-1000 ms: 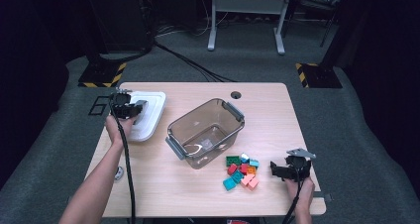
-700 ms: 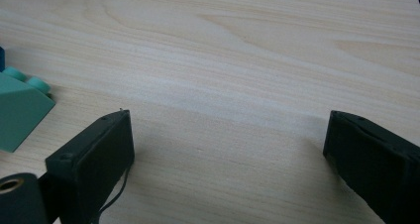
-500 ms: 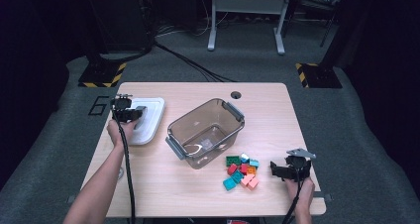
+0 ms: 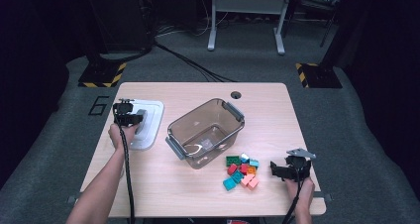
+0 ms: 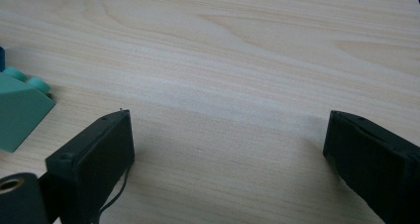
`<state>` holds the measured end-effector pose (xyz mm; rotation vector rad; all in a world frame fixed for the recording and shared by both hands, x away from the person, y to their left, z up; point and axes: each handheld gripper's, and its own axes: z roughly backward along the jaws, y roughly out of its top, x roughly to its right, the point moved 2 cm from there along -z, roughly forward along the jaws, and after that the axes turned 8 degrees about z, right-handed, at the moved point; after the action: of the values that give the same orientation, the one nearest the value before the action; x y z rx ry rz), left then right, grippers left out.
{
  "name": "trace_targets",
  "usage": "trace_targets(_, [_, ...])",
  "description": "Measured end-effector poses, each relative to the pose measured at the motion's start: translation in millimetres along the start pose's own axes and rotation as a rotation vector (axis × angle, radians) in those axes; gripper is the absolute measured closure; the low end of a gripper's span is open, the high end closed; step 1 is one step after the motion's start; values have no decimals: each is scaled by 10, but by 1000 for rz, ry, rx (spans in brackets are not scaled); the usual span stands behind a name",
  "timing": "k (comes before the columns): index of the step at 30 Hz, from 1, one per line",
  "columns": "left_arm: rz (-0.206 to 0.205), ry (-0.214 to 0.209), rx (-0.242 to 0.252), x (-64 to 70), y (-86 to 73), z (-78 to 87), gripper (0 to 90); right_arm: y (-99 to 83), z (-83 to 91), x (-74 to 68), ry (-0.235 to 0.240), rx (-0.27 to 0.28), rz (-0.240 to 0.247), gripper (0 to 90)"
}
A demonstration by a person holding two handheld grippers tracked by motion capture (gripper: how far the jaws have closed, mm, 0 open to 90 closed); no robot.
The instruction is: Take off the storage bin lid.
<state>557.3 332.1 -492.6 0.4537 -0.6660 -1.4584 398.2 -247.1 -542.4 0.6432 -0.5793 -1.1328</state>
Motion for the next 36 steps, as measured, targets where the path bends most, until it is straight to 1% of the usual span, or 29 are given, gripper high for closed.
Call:
trace_targets(3, [11,-2,9,4,4,14,648,0,0,-1,0,1,-1,47])
trace_targets(5, [-1,3,11,25,19,36,568,0,0,-2,0,1,-1,47])
trace_targets(6, [-13,-1,3,40,24,57,520,0,0,-1,0,0,-1,47])
trace_targets(8, [-39,-5,3,74,40,106,424,0,0,-2,0,0,-2,48])
trace_targets(13, [-73,-38,27,148,65,261,279,0,0,-1,0,1,-1,48])
trace_targets(15, [-82,-65,31,170,67,332,234,0,0,-1,1,0,-2,49])
trace_targets(16, [-89,-70,31,179,68,360,202,0,0,-1,1,0,-2,49])
trace_targets(17, [-98,-76,36,194,65,402,186,0,0,-1,1,0,-2,49])
trace_targets(18, [-114,-78,54,215,57,436,177,-1,1,2,0,-1,2,49])
trace_targets(19, [-136,-78,62,237,47,474,168,0,0,-1,1,0,-2,49])
trace_targets(20, [-147,-87,69,259,32,511,158,-1,-1,2,0,0,2,49])
trace_targets(23, [-168,-111,83,314,-24,612,143,-1,1,4,-1,-1,3,49])
trace_targets(26, [-178,-129,94,342,-91,693,120,0,-1,-1,1,1,-2,49])
trace_targets(30, [-191,-149,110,353,-194,785,95,-1,-1,4,0,1,3,49])
trace_targets(32, [-203,-160,108,350,-249,841,87,-1,-1,4,0,1,3,49])
trace_targets(34, [-202,-168,111,354,-298,875,79,-1,-1,4,0,1,3,49])
trace_targets(35, [-203,-173,120,357,-328,889,76,-1,-1,4,0,0,3,50])
trace_targets(36, [-207,-177,115,359,-359,912,74,-1,-1,3,0,0,3,50])
